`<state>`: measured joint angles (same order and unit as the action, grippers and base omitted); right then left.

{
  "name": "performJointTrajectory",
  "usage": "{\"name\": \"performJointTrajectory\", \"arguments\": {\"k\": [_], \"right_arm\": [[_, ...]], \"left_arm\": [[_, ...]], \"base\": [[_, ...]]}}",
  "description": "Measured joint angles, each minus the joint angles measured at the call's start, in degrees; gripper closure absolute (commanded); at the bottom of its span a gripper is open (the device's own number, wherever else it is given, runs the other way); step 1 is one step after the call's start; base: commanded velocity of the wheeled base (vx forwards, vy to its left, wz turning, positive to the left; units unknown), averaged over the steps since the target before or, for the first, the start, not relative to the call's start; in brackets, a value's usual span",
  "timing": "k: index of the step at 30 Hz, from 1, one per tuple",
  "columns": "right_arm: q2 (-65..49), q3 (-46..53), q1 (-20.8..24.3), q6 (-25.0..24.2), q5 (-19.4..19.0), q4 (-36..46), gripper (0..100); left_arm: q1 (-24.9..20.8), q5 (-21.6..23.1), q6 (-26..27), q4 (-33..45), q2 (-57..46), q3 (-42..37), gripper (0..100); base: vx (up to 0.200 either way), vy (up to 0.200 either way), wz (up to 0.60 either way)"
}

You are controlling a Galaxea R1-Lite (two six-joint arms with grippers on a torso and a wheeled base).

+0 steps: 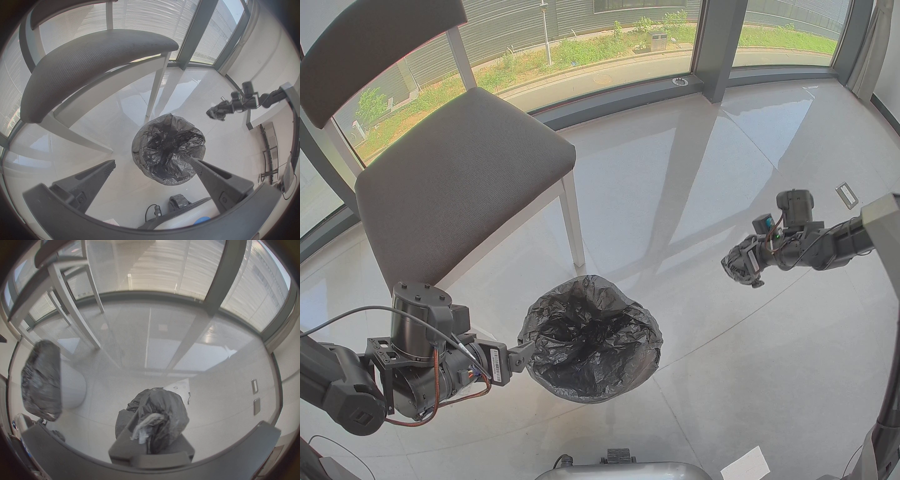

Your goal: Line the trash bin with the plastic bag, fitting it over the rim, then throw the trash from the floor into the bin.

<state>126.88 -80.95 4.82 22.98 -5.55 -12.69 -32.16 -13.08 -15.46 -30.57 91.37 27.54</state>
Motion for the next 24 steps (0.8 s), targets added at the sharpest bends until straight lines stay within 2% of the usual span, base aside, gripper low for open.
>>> {"name": "performJointTrajectory", "arguments": {"k": [6,13,20,24], "right_arm": [[-15.2,6.63,6.79,-0.32,-0.35,-1.12,100],[-28.78,13.81,21.31,-5.63,-1.62,0.18,100],[-33.46,24.53,31.38,-9.44,-2.63,1.19,100],[-32.21,27.37,34.32,-9.96,-2.88,1.34,100]], "left_arm": [[-0.88,0.09,0.95,-1.23,0.0,-0.2,0],[-1.38,0.11,1.5,-2.24,0.0,-0.5,0],[-1.52,0.15,1.78,-3.67,0.0,-0.84,0],[-1.52,0.17,1.83,-4.18,-0.02,-0.83,0]], "base": [[0.0,0.0,0.0],[0.0,0.0,0.0],[0.0,0.0,0.0],[0.0,0.0,0.0]]}}
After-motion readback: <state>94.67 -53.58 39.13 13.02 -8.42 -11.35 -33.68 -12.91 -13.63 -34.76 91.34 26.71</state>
